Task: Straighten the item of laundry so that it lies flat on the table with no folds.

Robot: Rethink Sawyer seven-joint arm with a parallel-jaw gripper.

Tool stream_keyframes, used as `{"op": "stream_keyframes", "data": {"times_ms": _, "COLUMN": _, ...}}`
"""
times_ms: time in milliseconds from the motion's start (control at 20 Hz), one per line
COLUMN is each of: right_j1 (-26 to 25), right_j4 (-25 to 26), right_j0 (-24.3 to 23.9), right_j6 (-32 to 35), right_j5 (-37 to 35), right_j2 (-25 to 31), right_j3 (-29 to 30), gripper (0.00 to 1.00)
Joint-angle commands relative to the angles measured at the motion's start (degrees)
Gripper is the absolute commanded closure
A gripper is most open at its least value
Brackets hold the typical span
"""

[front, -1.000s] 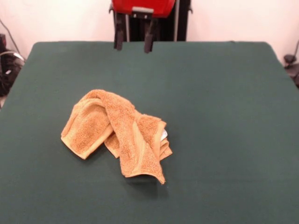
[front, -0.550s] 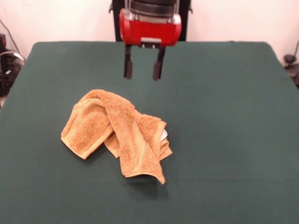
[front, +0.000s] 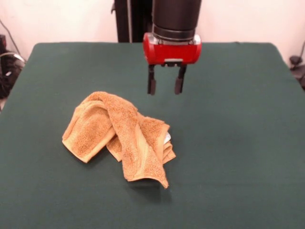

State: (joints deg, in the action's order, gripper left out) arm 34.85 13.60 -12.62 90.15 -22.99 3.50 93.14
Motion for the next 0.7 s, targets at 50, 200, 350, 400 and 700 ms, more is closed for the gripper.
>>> {"op": "stream_keyframes", "data": {"times_ms": 50, "right_j1": -2.91, "right_j4": -2.79, "right_j0": 1.71, "right_j6": 8.69, "right_j5": -0.53, "right_j2": 4.72, "right_j3": 0.86, "gripper": 0.00}}
{"op": "stream_keyframes", "data": {"times_ms": 200, "right_j1": -2.65, "right_j4": -2.79, "right_j0": 1.96, "right_j6": 7.81, "right_j5": -2.62, "right_j2": 4.49, "right_j3": -0.30, "gripper": 0.00}}
{"op": "stream_keyframes", "data": {"times_ms": 350, "right_j1": -2.49, "right_j4": -3.06, "right_j0": 1.60, "right_j6": 6.48, "right_j5": -5.83, "right_j2": 4.71, "right_j3": -1.15, "gripper": 0.00}}
{"op": "stream_keyframes", "data": {"times_ms": 400, "right_j1": -2.38, "right_j4": -3.12, "right_j0": 1.36, "right_j6": 6.02, "right_j5": -6.62, "right_j2": 4.84, "right_j3": -1.30, "gripper": 0.00}}
{"op": "stream_keyframes", "data": {"times_ms": 700, "right_j1": -1.72, "right_j4": -2.87, "right_j0": 0.70, "right_j6": 5.51, "right_j5": -6.56, "right_j2": 4.82, "right_j3": -1.28, "gripper": 0.00}}
